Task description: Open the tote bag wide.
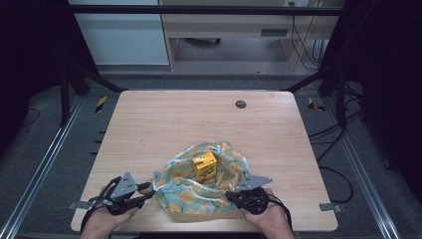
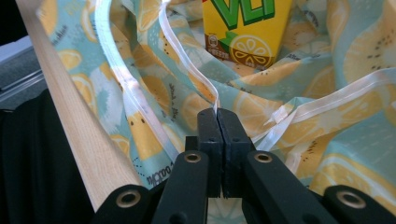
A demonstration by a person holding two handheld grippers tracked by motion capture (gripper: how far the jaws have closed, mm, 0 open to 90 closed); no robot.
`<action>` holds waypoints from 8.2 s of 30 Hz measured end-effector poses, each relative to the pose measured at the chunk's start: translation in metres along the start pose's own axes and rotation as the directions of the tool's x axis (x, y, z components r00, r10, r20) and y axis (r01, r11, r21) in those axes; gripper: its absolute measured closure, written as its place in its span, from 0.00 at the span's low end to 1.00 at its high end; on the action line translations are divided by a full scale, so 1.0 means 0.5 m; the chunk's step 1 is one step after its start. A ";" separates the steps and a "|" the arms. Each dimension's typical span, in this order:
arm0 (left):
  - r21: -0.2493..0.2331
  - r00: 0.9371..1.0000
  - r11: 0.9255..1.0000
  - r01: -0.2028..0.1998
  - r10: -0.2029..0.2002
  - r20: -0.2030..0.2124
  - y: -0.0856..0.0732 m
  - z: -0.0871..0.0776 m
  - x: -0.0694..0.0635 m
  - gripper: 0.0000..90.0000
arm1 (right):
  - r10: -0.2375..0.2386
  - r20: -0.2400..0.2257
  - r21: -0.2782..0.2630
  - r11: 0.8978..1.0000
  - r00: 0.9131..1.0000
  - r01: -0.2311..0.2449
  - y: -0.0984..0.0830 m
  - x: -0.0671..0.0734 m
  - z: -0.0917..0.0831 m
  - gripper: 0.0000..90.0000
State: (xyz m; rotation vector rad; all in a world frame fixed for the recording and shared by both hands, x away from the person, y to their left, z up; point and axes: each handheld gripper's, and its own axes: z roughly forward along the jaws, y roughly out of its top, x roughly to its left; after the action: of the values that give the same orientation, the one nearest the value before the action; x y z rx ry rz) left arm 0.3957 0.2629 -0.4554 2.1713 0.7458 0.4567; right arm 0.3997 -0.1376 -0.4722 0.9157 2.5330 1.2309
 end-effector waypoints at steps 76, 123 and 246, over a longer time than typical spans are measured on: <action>0.142 0.991 0.984 -0.106 0.092 0.101 0.049 0.137 -0.063 1.00 | 0.175 0.226 0.029 0.982 0.958 -0.186 0.125 -0.253 0.110 1.00; -0.097 0.997 0.994 -0.055 0.049 -0.065 0.147 0.064 -0.033 0.42 | 0.104 0.324 -0.142 0.988 0.940 -0.060 0.169 -0.106 -0.091 0.23; -0.111 0.977 0.985 0.131 -0.148 -0.151 0.143 0.160 0.053 0.39 | 0.144 0.344 -0.177 0.980 0.928 -0.087 0.017 -0.119 -0.059 0.22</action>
State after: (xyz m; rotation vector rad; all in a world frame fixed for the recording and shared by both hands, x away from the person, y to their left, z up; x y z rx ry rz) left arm 0.4846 0.1976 -0.4489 1.9901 0.9362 0.5864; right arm 0.4389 -0.1882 -0.4528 1.1461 2.0950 1.1547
